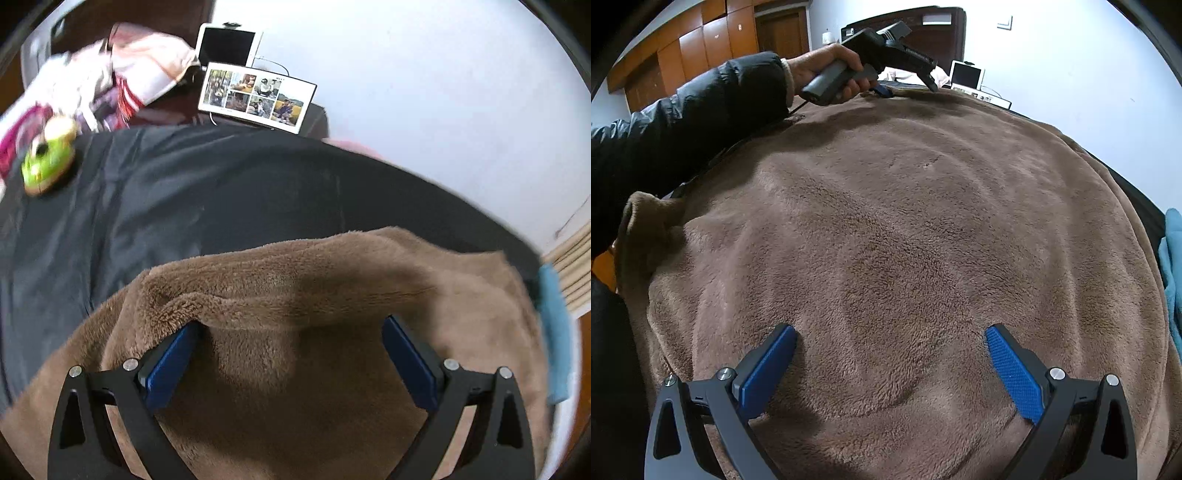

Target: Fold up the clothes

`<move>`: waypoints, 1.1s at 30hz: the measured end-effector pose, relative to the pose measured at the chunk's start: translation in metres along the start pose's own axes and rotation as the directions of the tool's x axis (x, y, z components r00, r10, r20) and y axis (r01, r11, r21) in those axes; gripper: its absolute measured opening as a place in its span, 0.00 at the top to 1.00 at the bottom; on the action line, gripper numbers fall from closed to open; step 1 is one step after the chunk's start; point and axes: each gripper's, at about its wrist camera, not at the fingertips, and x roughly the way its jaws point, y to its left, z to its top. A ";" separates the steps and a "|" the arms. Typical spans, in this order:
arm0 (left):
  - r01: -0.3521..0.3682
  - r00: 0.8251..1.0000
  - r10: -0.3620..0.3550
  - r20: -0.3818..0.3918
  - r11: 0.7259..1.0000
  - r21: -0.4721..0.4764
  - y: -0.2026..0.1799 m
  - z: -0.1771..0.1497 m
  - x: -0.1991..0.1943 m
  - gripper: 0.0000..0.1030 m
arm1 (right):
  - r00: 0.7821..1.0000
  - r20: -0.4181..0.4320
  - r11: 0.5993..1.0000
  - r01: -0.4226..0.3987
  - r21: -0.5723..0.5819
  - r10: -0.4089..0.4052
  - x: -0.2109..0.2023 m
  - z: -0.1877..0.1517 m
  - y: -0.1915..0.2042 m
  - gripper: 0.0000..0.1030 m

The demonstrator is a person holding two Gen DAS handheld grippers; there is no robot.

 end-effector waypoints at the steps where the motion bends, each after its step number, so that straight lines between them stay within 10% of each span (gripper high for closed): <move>1: -0.035 0.999 0.035 0.002 0.999 0.027 -0.004 0.001 0.002 0.04 | 1.000 0.000 1.000 0.001 0.001 -0.001 0.000 0.000 0.000 0.00; 5: -0.162 0.987 0.162 0.014 0.982 0.096 -0.017 -0.001 0.015 0.01 | 1.000 0.001 1.000 0.005 0.004 -0.005 -0.002 -0.003 -0.002 0.00; 16: -0.148 0.986 0.157 -0.049 0.979 0.142 -0.029 -0.046 -0.021 0.01 | 1.000 0.002 1.000 0.009 0.007 -0.009 -0.008 -0.009 -0.003 0.00; 33: 0.000 0.994 0.037 -0.101 0.938 0.346 -0.042 -0.277 -0.159 0.01 | 1.000 0.001 1.000 0.011 0.007 -0.011 -0.008 -0.006 -0.001 0.00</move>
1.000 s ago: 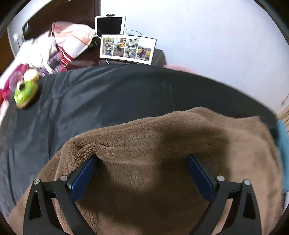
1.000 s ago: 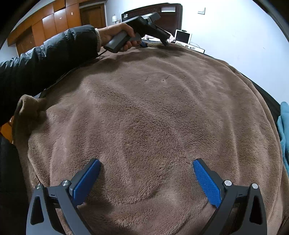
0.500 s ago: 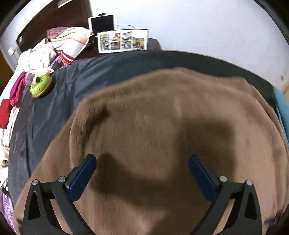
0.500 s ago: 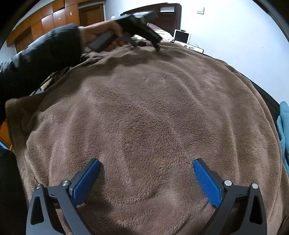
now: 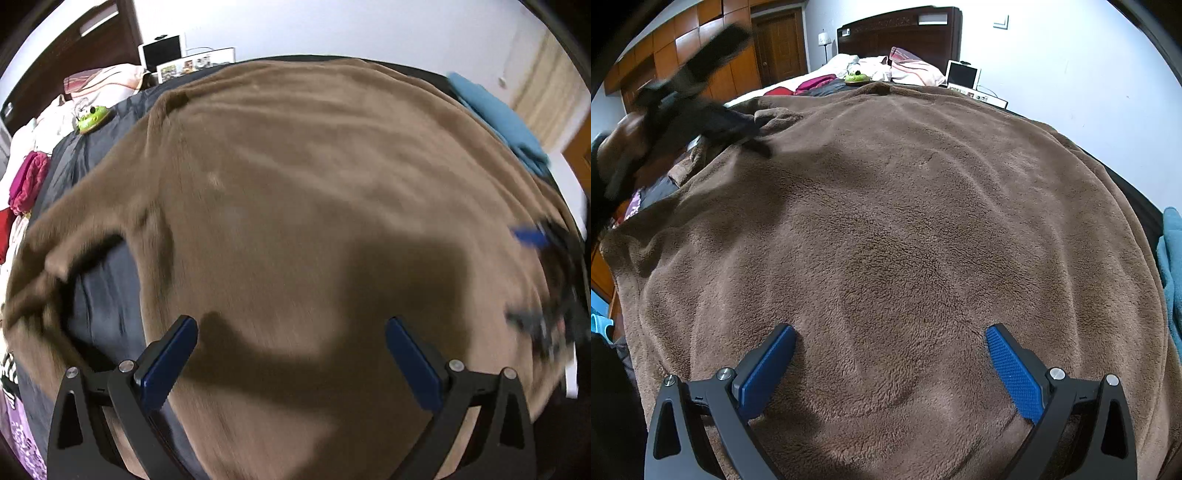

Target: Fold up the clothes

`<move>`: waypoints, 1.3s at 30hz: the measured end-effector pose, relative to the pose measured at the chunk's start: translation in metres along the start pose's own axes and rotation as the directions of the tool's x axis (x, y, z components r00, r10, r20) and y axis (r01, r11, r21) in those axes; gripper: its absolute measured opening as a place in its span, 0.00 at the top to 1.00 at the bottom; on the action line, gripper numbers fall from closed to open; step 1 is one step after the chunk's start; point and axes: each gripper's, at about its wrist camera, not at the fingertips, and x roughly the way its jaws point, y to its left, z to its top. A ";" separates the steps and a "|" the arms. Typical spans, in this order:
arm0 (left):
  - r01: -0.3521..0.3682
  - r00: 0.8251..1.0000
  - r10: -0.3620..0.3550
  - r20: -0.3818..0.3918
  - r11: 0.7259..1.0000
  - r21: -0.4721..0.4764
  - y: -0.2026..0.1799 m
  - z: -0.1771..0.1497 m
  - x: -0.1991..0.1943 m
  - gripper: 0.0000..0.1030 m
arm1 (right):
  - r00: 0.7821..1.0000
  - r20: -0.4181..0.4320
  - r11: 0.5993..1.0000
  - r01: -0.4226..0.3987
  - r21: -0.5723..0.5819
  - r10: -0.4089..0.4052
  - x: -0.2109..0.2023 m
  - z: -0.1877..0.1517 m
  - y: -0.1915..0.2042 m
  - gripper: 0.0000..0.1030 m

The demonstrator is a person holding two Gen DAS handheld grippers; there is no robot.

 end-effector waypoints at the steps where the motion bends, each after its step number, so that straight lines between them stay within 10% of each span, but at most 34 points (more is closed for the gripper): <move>1: 0.006 1.000 -0.006 0.000 1.000 0.013 -0.005 -0.013 -0.006 0.01 | 1.000 0.000 1.000 0.000 0.000 0.000 0.000 0.000 0.000 0.00; 7: -0.086 0.995 0.092 -0.032 0.985 0.149 -0.023 -0.082 -0.013 0.01 | 1.000 -0.002 1.000 0.000 -0.001 0.000 0.000 -0.001 0.000 0.00; 17: -0.054 0.999 0.053 0.006 0.994 0.097 -0.001 -0.136 -0.035 0.00 | 1.000 -0.025 1.000 -0.004 -0.009 0.004 -0.005 -0.007 -0.015 0.00; 26: -0.154 0.988 0.156 0.000 0.974 0.168 -0.017 -0.119 -0.044 0.00 | 0.994 0.086 0.985 0.048 0.167 -0.063 -0.054 -0.030 -0.062 0.00; 39: 0.109 0.986 -0.121 0.114 0.988 0.106 -0.101 -0.031 -0.065 0.00 | 0.957 0.117 0.901 0.204 0.382 -0.267 -0.115 -0.096 -0.125 0.00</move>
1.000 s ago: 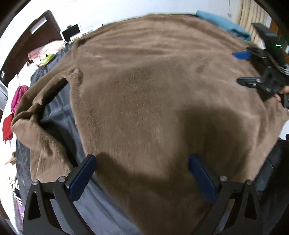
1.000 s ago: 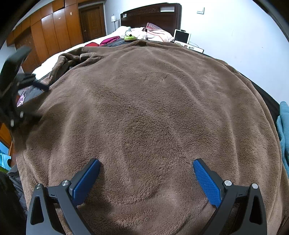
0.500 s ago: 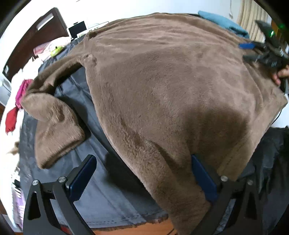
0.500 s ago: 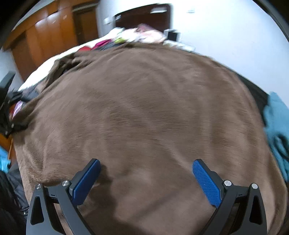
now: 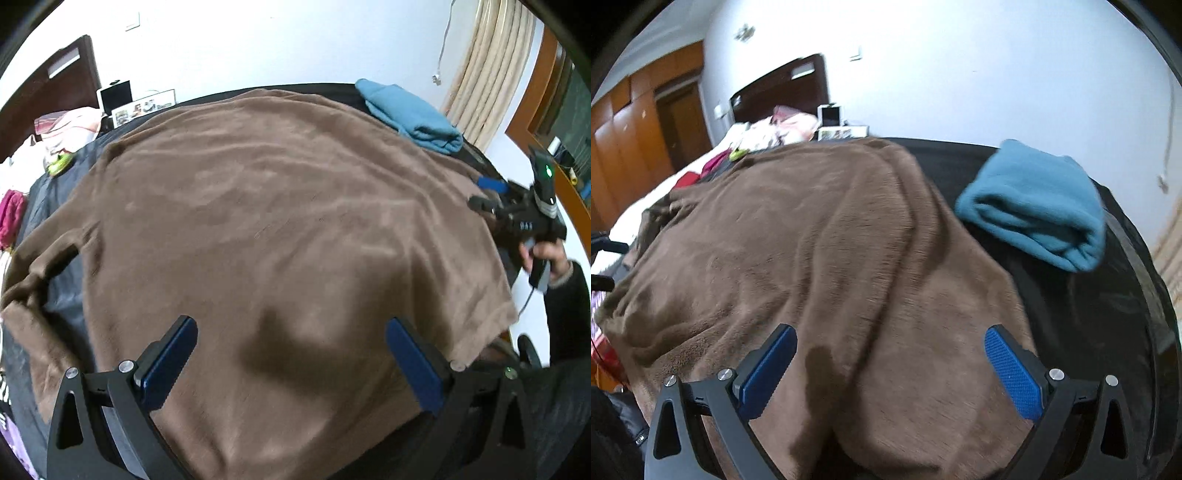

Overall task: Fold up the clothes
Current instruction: 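Smooth the fleece with the left gripper while the right gripper pushes its edge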

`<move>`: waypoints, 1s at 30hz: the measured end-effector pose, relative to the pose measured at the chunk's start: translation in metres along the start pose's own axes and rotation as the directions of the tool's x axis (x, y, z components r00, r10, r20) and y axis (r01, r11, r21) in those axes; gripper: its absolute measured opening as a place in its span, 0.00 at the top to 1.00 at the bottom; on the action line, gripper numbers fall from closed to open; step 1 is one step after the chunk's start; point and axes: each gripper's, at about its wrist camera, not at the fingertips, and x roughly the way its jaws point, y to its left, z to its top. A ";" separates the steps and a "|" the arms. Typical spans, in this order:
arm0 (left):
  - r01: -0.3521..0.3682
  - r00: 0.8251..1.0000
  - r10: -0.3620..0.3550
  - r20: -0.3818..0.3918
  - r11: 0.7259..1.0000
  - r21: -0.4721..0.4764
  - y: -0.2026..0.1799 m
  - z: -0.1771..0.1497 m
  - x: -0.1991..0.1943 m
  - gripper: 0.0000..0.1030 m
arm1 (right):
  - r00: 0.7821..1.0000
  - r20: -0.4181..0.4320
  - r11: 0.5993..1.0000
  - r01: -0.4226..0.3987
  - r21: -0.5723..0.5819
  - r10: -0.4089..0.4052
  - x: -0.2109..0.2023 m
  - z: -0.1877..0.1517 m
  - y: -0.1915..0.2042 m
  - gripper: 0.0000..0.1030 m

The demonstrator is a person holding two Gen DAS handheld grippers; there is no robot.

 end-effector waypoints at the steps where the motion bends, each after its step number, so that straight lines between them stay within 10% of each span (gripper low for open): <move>1: 0.003 1.000 -0.003 0.007 1.000 -0.007 -0.005 0.003 0.002 0.00 | 1.000 0.001 1.000 0.005 0.011 -0.006 -0.001 -0.002 -0.004 0.00; 7: 0.092 0.992 -0.081 0.094 0.988 -0.121 -0.014 0.045 0.011 0.00 | 1.000 0.008 0.999 -0.010 0.052 0.009 -0.001 -0.006 -0.021 0.00; 16: 0.042 0.997 -0.031 0.072 0.987 -0.157 -0.004 0.075 0.065 0.00 | 0.997 0.075 0.991 -0.034 0.132 0.024 -0.003 0.031 -0.049 0.00; 30: -0.003 1.000 0.004 0.003 0.976 -0.216 0.011 0.059 0.115 0.00 | 0.926 0.087 0.862 -0.374 0.343 0.367 0.087 0.132 -0.095 0.00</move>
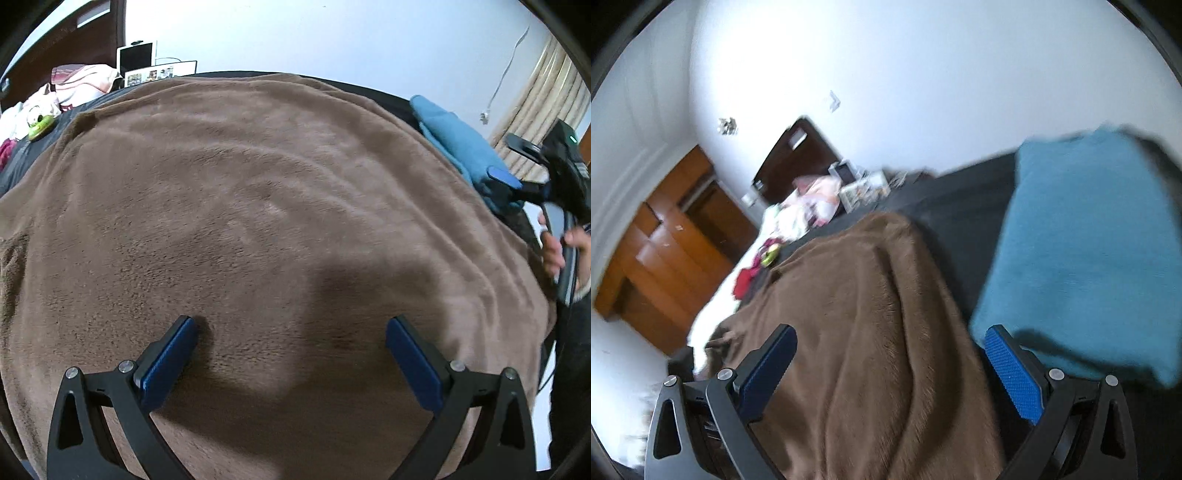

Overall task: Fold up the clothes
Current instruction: 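Smooth the fleece with the left gripper while the right gripper pushes its edge, then grasp the brown fleece edge beside the blue sweater with the right gripper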

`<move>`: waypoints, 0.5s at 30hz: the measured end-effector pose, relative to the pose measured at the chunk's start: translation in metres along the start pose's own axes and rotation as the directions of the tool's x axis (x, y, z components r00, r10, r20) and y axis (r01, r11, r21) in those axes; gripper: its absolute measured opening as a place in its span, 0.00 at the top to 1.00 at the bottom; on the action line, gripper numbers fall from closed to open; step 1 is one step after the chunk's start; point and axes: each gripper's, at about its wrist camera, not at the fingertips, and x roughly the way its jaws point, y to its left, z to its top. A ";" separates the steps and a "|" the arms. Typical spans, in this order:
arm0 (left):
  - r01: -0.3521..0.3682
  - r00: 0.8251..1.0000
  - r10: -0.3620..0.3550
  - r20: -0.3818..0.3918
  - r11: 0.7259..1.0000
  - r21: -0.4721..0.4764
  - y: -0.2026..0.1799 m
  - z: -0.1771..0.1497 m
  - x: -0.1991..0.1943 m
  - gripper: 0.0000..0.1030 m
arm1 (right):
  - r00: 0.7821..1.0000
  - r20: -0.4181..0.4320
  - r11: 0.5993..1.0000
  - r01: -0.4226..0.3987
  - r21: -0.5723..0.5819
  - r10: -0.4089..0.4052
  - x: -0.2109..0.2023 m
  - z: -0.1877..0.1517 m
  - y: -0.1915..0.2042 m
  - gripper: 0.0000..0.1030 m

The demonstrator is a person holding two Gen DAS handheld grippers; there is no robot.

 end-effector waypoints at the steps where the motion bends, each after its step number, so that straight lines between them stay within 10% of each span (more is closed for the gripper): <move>1: -0.005 1.000 0.005 0.002 1.000 0.002 0.001 0.000 0.001 0.00 | 1.000 -0.013 1.000 0.026 0.014 -0.025 0.008 0.005 -0.007 0.00; 9: -0.074 0.997 0.072 0.035 0.995 0.063 -0.003 -0.002 0.010 0.00 | 0.968 0.012 0.967 0.252 -0.032 -0.252 0.013 0.031 -0.044 0.01; 15: -0.108 0.993 0.101 0.067 0.989 0.106 -0.007 -0.007 0.011 0.00 | 0.850 0.040 0.841 0.525 -0.131 -0.524 0.016 0.051 -0.073 0.01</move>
